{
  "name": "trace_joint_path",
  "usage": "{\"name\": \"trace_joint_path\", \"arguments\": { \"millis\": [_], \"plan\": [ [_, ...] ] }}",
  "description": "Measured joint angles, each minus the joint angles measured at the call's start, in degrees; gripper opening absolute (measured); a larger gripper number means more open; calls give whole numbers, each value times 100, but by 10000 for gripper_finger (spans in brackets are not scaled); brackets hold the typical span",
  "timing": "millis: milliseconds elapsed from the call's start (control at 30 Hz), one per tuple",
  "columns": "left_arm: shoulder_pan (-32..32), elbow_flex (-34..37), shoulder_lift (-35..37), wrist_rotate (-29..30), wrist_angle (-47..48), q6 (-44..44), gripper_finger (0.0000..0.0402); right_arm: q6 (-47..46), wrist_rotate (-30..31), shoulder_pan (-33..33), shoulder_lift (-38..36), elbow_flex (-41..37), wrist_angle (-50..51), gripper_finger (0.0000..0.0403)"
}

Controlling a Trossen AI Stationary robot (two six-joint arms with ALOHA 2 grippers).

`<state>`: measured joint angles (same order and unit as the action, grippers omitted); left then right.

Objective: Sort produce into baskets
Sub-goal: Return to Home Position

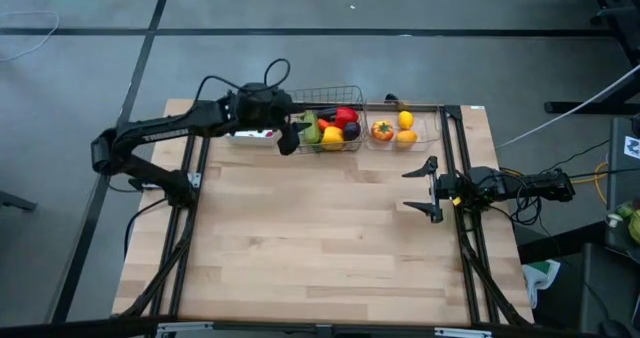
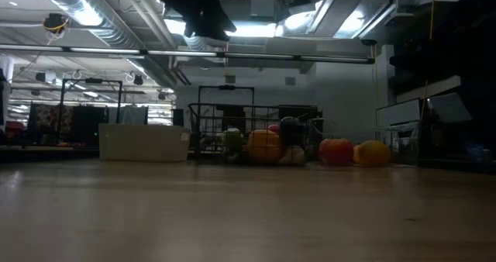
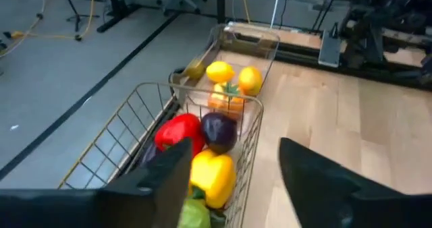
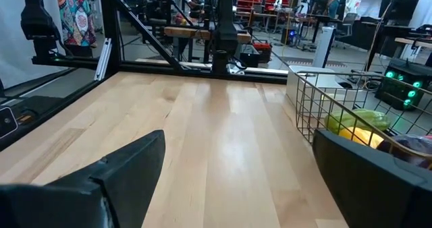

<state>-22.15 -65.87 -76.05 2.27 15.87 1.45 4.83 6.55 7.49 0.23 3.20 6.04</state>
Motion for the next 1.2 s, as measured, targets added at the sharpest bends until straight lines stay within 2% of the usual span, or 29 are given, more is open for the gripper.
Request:
{"name": "trace_joint_path", "arguments": {
  "millis": [367, 633, 933, 1067, 1200],
  "plan": [
    [583, 785, 566, 467, -648, -173, 14, 1, 9, 1, 0, -1, 0, 372],
    [885, 1844, 1639, 469, -1000, -307, 12, -1, -7, 1, 1, -1, 1, 372],
    [1344, 3783, 3226, 477, -1996, -462, 8, 1, -7, 1, 2, 0, 2, 372],
    [1445, 4643, 3823, 793, -2563, -677, 2, 1, -9, 1, 1, -1, 2, 372],
    [1479, 5291, 4331, 840, -2992, -713, 5, 1, -9, 1, 2, -1, 2, 372]
  ]
}}
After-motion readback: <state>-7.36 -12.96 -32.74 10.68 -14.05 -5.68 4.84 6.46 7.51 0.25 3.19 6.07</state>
